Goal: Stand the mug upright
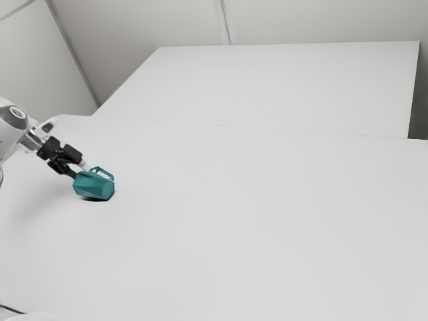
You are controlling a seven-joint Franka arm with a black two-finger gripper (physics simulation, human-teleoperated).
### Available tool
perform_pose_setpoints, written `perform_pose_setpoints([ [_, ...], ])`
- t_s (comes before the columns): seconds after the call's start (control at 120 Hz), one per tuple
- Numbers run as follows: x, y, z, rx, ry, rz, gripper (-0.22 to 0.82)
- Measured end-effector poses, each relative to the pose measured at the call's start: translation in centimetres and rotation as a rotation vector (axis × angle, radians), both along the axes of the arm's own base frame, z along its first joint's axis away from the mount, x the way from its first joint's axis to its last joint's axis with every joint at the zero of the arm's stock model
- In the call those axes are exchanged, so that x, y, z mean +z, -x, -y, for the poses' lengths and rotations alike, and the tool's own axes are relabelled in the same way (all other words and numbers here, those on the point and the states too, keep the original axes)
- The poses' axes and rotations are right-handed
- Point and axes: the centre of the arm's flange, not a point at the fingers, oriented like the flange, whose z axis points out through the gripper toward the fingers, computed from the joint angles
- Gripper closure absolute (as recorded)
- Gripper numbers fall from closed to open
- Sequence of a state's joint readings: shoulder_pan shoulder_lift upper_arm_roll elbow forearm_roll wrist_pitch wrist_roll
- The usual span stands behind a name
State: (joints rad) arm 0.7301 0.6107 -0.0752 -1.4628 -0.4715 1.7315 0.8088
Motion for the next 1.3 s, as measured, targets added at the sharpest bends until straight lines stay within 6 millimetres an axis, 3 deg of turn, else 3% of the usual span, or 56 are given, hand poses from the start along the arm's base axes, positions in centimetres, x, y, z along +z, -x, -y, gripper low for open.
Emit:
perform_pose_setpoints([
  [0.358,-2.2,0.3,-0.5,-0.053,0.091,0.095,0.12],
  [0.7,-2.3,0.6,0.0,-0.051,0.218,0.177,0.24],
  [0.833,-2.3,1.2,-0.4,-0.036,0.26,0.203,0.35],
  [1.008,-2.3,1.2,-0.1,-0.041,0.292,0.225,0.61],
  [1.3,-2.2,0.8,0.6,-0.06,0.312,0.249,0.73],
])
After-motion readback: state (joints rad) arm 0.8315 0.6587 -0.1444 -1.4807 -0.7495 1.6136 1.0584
